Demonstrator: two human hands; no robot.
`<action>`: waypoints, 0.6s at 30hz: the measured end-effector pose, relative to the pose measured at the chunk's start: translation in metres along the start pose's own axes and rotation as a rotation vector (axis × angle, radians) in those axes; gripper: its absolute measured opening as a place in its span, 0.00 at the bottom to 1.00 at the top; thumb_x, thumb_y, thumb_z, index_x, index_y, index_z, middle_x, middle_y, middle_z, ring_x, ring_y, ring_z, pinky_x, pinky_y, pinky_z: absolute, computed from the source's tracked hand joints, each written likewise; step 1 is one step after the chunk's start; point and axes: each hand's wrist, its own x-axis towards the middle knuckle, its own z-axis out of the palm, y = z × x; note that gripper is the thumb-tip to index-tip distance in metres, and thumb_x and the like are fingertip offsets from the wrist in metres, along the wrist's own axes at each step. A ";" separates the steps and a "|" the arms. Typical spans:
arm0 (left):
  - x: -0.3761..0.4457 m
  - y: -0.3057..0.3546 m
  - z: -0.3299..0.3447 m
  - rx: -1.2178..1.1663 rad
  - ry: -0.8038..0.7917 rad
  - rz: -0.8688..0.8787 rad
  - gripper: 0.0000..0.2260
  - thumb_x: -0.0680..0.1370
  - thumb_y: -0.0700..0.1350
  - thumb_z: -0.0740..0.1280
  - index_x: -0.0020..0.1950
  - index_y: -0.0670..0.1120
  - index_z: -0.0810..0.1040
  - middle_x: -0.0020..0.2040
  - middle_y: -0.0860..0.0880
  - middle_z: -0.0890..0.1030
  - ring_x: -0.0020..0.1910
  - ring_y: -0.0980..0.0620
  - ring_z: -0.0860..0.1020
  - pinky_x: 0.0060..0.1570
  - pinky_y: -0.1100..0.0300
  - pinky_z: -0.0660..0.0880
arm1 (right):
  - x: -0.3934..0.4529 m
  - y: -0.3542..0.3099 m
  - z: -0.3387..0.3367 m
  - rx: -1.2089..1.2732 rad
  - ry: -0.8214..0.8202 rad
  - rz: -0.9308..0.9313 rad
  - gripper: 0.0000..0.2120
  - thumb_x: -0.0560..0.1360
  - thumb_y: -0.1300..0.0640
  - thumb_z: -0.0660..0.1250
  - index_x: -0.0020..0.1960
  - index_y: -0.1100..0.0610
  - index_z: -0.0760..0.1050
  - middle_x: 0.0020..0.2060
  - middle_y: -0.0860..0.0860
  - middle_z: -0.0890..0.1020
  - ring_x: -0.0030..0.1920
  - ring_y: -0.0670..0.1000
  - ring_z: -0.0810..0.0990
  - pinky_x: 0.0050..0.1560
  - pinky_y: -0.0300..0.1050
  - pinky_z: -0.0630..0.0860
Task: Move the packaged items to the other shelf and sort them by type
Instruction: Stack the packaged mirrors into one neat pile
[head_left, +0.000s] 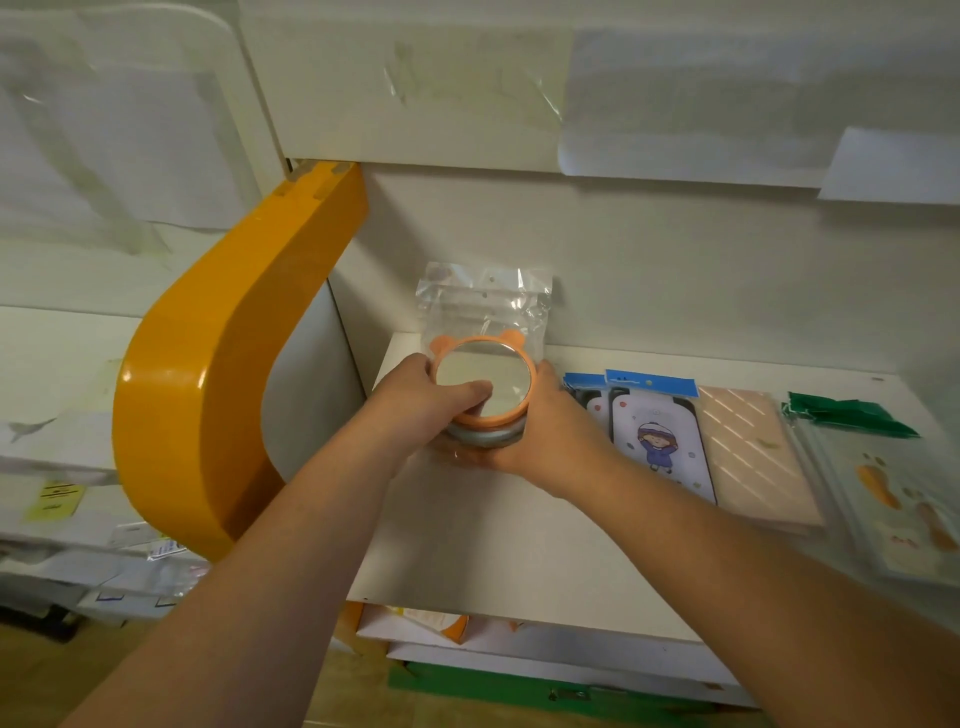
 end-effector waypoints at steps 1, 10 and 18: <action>0.001 0.001 0.000 -0.004 0.006 -0.003 0.15 0.71 0.56 0.76 0.47 0.54 0.72 0.47 0.52 0.81 0.46 0.54 0.80 0.44 0.57 0.77 | 0.002 0.001 0.000 0.004 -0.003 0.007 0.61 0.52 0.35 0.81 0.75 0.47 0.52 0.61 0.49 0.75 0.58 0.52 0.78 0.56 0.53 0.80; 0.005 0.007 -0.003 -0.103 -0.011 -0.088 0.07 0.73 0.52 0.71 0.40 0.50 0.79 0.42 0.50 0.85 0.43 0.47 0.82 0.50 0.52 0.78 | 0.005 0.006 -0.003 -0.050 -0.037 -0.019 0.64 0.55 0.39 0.82 0.77 0.43 0.43 0.64 0.52 0.74 0.59 0.53 0.78 0.59 0.54 0.79; 0.010 -0.006 -0.001 -0.111 0.088 -0.122 0.27 0.63 0.60 0.75 0.59 0.53 0.75 0.51 0.49 0.82 0.49 0.48 0.81 0.48 0.54 0.79 | 0.000 0.001 -0.014 0.011 -0.056 -0.073 0.69 0.45 0.23 0.76 0.76 0.41 0.46 0.65 0.47 0.74 0.62 0.50 0.77 0.61 0.54 0.78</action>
